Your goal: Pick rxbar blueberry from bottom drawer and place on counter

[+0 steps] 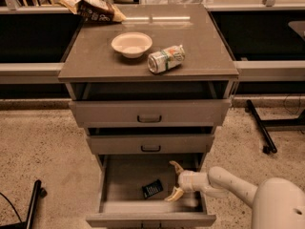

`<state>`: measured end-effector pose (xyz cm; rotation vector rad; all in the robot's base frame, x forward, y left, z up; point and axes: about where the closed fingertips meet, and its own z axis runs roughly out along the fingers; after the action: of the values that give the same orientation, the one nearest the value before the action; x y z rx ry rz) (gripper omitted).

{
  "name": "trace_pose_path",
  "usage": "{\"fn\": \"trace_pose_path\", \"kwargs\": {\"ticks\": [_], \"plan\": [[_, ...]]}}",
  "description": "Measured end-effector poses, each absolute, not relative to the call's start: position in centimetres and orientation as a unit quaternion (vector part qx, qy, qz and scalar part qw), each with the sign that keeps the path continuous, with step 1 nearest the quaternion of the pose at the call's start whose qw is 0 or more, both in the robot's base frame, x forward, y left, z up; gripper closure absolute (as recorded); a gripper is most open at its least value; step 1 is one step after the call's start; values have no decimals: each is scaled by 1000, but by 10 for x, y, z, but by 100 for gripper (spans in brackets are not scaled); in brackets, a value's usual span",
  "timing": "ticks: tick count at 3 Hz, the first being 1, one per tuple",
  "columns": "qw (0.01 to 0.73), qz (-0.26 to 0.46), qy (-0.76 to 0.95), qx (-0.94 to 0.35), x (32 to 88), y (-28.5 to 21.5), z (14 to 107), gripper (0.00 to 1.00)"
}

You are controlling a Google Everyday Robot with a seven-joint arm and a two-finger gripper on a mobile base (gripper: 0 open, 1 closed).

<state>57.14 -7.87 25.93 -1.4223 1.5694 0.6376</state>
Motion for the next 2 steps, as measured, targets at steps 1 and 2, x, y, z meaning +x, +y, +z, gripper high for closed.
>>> {"fn": "trace_pose_path", "kwargs": {"ticks": [1, 2], "plan": [[462, 299, 607, -573, 570, -66, 246, 0], [469, 317, 590, -576, 569, -53, 238, 0]]}}
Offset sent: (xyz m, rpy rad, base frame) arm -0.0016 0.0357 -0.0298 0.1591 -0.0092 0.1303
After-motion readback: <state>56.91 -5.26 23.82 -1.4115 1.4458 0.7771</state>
